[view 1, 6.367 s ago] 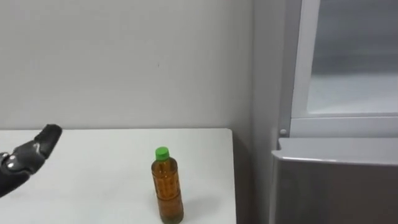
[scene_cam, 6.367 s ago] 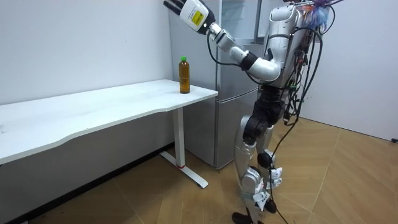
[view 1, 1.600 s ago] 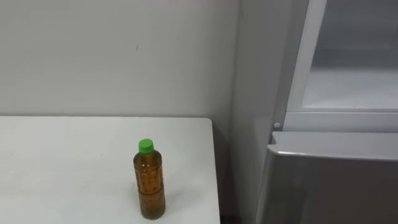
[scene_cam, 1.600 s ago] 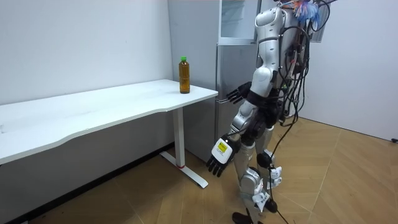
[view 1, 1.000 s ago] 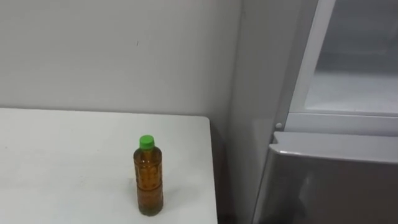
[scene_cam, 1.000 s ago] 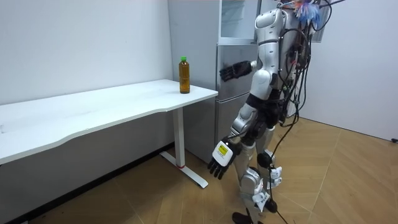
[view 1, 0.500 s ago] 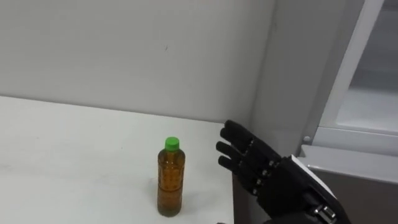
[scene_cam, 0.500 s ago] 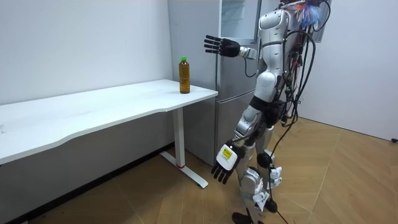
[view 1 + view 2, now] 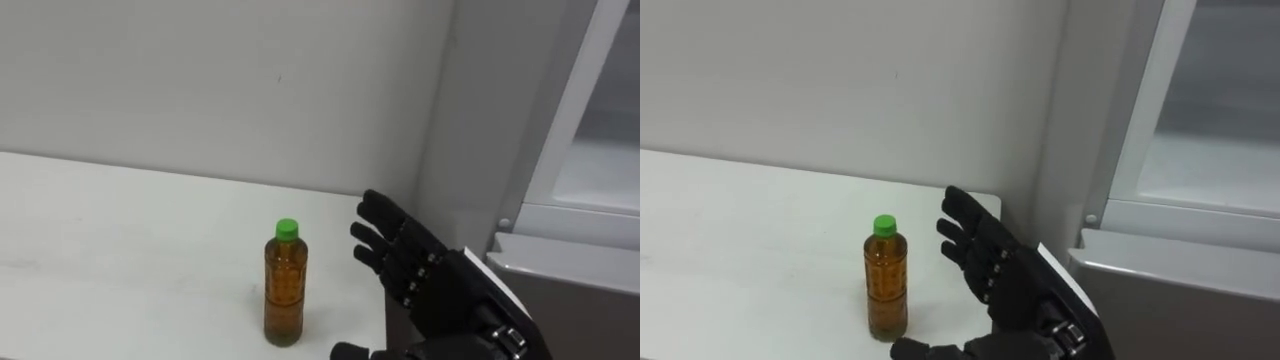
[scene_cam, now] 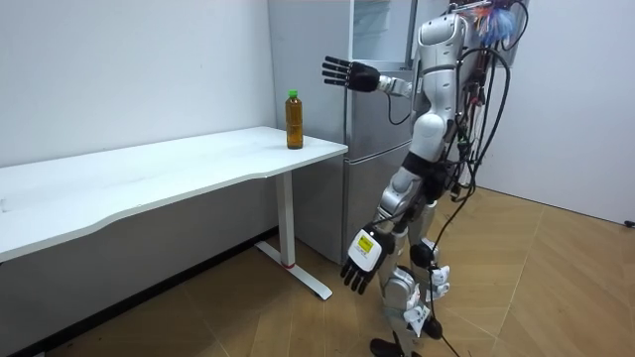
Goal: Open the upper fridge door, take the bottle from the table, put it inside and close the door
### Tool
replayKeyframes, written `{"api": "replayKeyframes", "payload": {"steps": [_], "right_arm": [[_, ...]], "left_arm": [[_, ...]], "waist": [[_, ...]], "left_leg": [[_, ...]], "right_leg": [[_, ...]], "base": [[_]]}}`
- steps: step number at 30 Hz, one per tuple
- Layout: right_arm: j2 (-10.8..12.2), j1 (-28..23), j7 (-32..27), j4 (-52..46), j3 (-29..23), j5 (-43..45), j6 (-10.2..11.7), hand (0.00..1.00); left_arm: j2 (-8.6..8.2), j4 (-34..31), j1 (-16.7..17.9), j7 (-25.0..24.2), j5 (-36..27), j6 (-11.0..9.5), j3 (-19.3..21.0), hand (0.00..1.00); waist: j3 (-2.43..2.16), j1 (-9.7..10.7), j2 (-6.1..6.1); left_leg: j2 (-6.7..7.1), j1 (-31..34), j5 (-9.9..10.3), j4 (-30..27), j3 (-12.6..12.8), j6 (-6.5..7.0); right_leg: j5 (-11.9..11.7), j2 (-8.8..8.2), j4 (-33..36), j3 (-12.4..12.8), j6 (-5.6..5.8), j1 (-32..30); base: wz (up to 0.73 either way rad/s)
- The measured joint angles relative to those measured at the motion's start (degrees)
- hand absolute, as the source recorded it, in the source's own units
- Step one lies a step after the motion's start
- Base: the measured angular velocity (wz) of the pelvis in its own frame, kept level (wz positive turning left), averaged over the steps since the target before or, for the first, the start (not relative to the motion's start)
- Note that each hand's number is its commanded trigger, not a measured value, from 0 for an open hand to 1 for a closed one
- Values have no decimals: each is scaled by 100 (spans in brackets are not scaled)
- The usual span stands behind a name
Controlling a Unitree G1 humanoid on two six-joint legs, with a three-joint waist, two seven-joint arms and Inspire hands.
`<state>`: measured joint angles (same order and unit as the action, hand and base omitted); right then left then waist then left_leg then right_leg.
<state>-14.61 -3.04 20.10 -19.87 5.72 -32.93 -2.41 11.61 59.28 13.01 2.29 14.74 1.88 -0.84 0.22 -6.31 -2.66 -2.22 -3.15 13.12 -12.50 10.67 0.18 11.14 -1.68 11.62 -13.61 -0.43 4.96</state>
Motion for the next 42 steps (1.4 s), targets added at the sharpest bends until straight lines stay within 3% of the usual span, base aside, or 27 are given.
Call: {"api": "replayKeyframes", "payload": {"steps": [5,9,13,23,30,36,42], "right_arm": [[24,198,-281,42,107,342,2,0],[209,648,-665,168,249,363,6,0],[376,976,-1023,364,279,366,183,0],[343,1003,-2165,1016,402,459,452,0],[343,1031,-2870,1714,540,653,909,0],[346,1031,-3370,2201,639,695,908,0],[341,1032,-3755,2353,724,805,920,0]], "left_arm": [[-2,18,22,1,-5,63,-95,0],[-42,26,28,6,2,67,-343,0],[-71,19,54,4,121,84,-354,0],[-85,12,122,-16,123,155,-359,0],[-86,38,104,-51,119,103,-390,0],[-94,131,160,-65,124,108,-388,0],[-103,132,225,-77,125,191,-388,0]], "waist": [[12,-21,26],[31,-40,52],[29,-129,74],[20,-185,109],[65,-184,115],[69,-177,113],[35,-213,173]], "left_leg": [[-2,11,0,-30,-55,0],[9,120,2,-107,-222,2],[58,159,0,-125,-317,1],[110,210,-43,-121,-467,30],[117,119,-75,-97,-535,44],[185,155,-79,-112,-629,50],[199,146,-87,-111,-635,59]], "right_leg": [[0,-5,10,-73,-1,9],[-1,-22,3,-201,-2,0],[-1,-19,-5,-246,-2,3],[-1,-89,-4,-549,0,18],[2,-129,-10,-640,5,132],[2,-132,-107,-711,11,204],[8,-139,-103,-742,22,231]], "base": [[2],[17],[11],[8],[5],[8],[5]]}}
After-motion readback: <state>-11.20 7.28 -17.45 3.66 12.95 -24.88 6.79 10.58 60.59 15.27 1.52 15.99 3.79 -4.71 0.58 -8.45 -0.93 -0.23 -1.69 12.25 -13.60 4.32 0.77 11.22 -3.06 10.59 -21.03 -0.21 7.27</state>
